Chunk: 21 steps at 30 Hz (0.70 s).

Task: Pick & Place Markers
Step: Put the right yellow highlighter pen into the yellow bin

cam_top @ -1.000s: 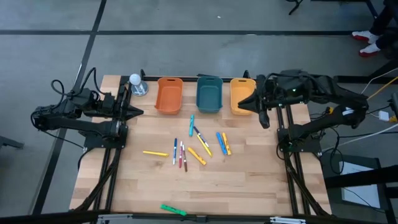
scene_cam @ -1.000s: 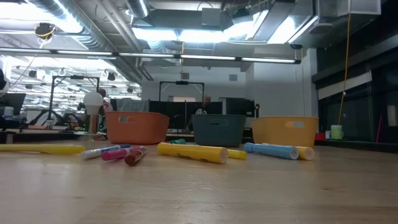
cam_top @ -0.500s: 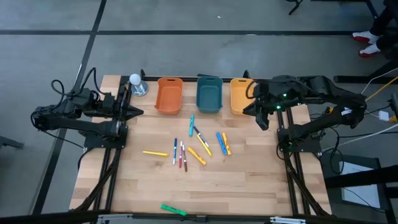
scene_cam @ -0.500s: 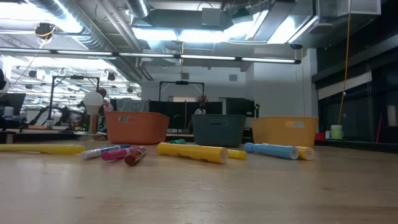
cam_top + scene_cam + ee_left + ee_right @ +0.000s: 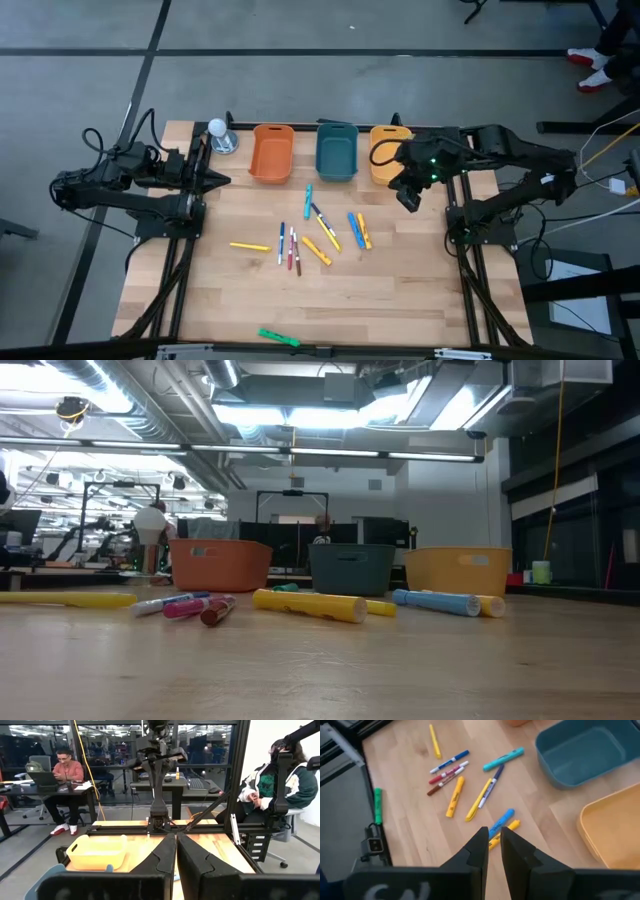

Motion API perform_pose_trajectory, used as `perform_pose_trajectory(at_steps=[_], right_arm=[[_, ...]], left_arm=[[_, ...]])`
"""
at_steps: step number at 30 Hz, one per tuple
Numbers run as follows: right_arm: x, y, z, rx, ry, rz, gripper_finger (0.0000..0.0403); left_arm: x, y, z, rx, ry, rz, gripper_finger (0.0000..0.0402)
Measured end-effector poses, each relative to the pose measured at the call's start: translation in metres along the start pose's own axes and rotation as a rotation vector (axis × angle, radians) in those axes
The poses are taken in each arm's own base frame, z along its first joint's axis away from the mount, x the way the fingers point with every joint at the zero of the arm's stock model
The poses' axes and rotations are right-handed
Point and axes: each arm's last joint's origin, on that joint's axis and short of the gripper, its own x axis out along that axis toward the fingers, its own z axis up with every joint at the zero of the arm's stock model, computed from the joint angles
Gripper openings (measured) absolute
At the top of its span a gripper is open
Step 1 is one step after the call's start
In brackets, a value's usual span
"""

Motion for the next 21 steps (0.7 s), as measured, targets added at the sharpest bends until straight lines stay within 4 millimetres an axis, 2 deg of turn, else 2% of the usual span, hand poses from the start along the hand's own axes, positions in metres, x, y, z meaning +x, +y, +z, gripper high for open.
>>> perform_pose_trajectory(at_steps=[7, 21], right_arm=[[0.011, 0.0, 0.004, 0.075, 0.001, -0.077, 0.0051], [0.042, 0.002, 0.004, 0.181, 0.14, -0.199, 0.0051]], left_arm=[[0.0, 0.0, 0.0, 0.0, 0.0, 0.0, 0.0008], [0.0, 0.0, 0.0, 0.0, 0.0, 0.0, 0.0009]])
